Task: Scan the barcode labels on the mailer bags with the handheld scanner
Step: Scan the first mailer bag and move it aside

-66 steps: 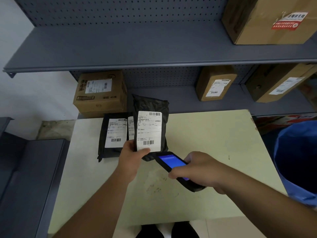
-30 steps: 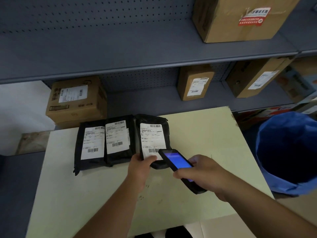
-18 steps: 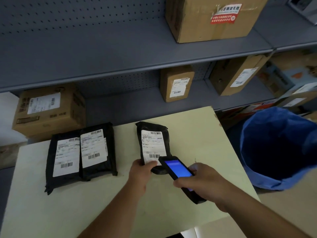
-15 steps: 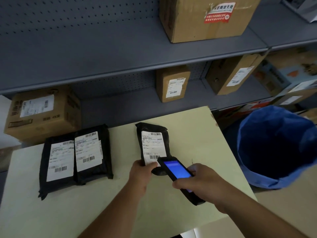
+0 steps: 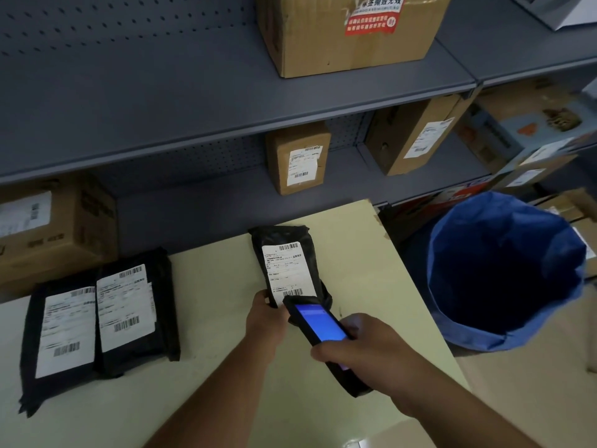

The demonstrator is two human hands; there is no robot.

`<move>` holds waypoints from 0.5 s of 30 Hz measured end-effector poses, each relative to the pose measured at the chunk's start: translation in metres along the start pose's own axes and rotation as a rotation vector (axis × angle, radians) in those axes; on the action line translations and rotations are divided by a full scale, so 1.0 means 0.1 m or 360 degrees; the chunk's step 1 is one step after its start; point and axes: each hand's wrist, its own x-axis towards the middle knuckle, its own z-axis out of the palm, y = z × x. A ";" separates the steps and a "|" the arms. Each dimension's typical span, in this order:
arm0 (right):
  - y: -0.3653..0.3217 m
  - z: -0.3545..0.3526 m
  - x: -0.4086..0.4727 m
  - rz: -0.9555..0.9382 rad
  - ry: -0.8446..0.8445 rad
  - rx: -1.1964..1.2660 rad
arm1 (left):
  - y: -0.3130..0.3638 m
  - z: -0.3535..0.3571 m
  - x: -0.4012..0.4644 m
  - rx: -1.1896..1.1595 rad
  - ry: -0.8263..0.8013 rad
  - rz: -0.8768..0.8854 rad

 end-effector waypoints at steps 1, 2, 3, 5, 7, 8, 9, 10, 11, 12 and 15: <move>0.01 -0.01 0.01 -0.0001 -0.0001 0.0010 | 0.02 0.03 0.02 0.0012 -0.0014 0.0001; 0.02 -0.02 0.01 -0.0004 -0.0005 0.0020 | 0.04 0.06 0.06 0.0005 -0.0046 -0.0002; 0.02 -0.04 0.02 -0.0009 -0.0009 0.0027 | 0.04 0.10 0.11 0.0005 -0.0077 0.0013; 0.02 -0.07 0.03 -0.0017 -0.0009 0.0037 | 0.04 0.16 0.23 0.0052 -0.0129 0.0047; 0.01 -0.10 0.05 -0.0025 -0.0005 0.0053 | 0.06 0.21 0.31 0.0024 -0.0155 0.0040; 0.01 -0.11 0.05 -0.0029 -0.0001 0.0063 | 0.06 0.25 0.36 -0.0008 -0.0171 0.0015; 0.00 -0.12 0.05 -0.0032 0.0006 0.0071 | 0.01 0.29 0.47 -0.0032 -0.0196 -0.0006; 0.00 -0.13 0.06 -0.0034 0.0013 0.0077 | -0.11 0.36 0.68 -0.0060 -0.0230 -0.0016; -0.01 -0.13 0.06 -0.0034 0.0017 0.0078 | -0.22 0.42 0.85 -0.0096 -0.0273 -0.0013; -0.02 -0.13 0.05 -0.0034 0.0019 0.0078 | -0.31 0.48 1.01 -0.0138 -0.0310 -0.0026; -0.04 -0.11 0.05 -0.0032 0.0021 0.0075 | -0.17 0.46 0.94 -0.0215 -0.0412 -0.0087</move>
